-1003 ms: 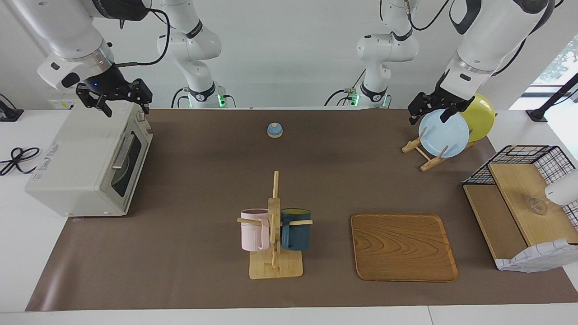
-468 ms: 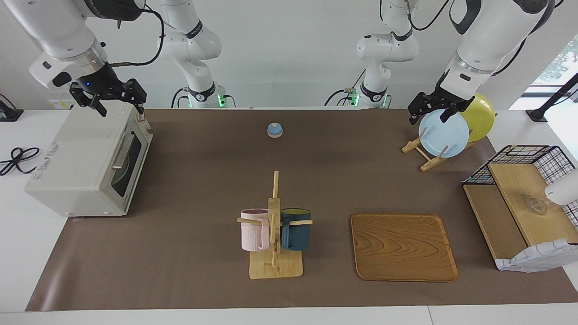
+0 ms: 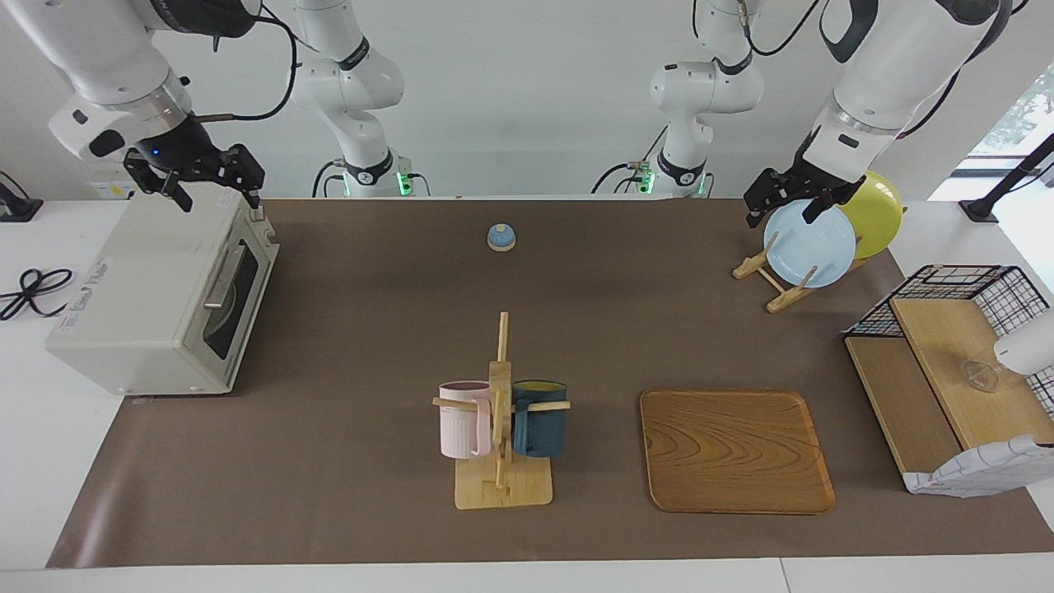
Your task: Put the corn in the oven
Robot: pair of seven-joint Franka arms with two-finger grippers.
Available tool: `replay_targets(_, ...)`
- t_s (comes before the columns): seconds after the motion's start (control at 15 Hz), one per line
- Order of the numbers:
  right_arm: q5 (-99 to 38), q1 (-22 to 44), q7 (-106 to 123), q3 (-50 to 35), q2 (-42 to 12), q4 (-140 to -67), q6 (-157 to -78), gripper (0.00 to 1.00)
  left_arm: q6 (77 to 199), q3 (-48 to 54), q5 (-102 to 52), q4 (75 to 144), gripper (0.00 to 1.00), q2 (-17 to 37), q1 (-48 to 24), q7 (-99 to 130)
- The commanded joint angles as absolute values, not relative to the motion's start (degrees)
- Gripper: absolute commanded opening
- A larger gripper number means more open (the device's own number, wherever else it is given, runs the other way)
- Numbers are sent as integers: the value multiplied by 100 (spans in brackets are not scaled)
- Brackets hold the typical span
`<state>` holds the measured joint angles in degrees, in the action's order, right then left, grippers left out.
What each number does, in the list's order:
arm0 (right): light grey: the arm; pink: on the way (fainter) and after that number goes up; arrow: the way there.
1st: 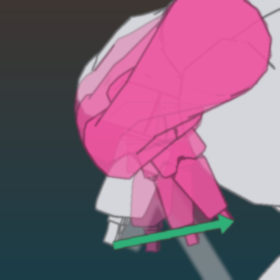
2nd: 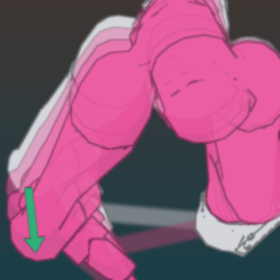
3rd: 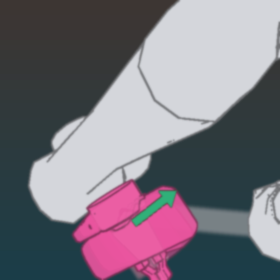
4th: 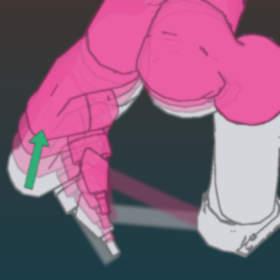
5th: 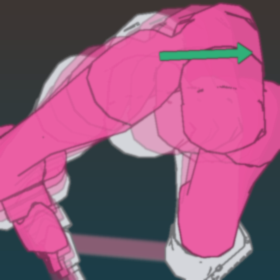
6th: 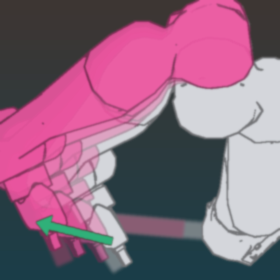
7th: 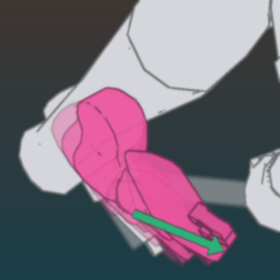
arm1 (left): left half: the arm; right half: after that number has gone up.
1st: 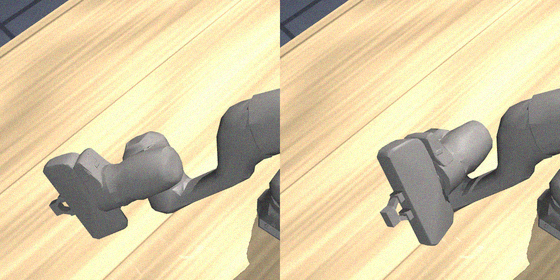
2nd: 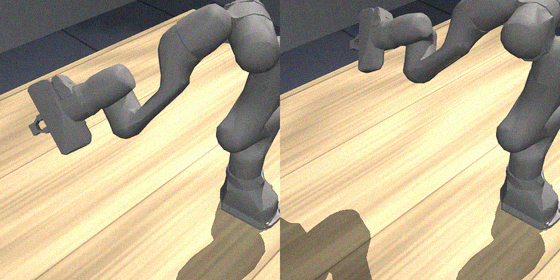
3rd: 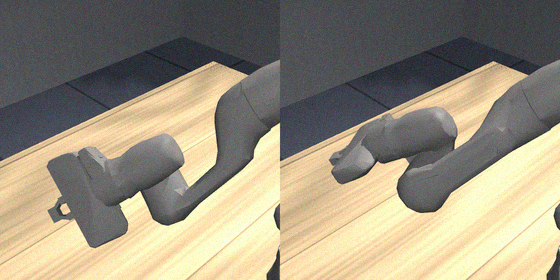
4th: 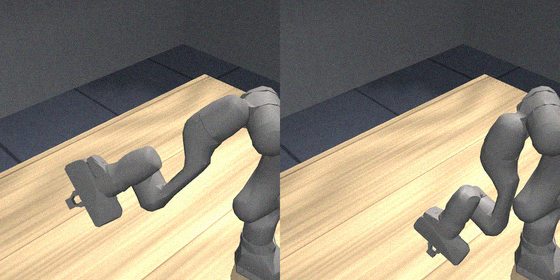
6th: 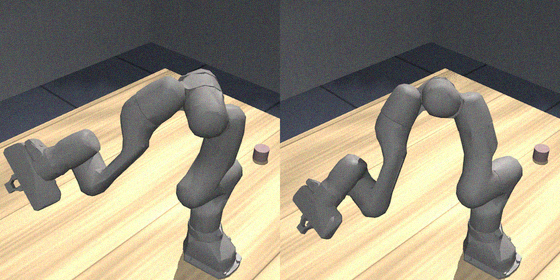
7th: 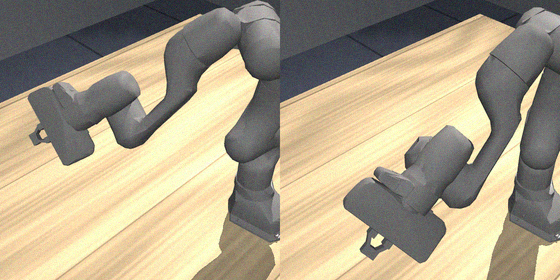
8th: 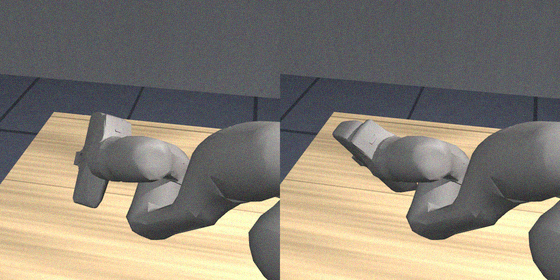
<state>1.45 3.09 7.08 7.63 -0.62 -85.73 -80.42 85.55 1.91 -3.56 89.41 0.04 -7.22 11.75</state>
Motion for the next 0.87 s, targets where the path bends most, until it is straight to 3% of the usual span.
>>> replay_targets(0.0,18,317,580,756,-97,-8508,-8086,100,8508,246,-290,9044,100,-123,-659,1169)
replay_targets(0.8,-26,141,519,694,114,-8727,-8121,100,8508,246,-290,9044,100,-123,-659,1169)
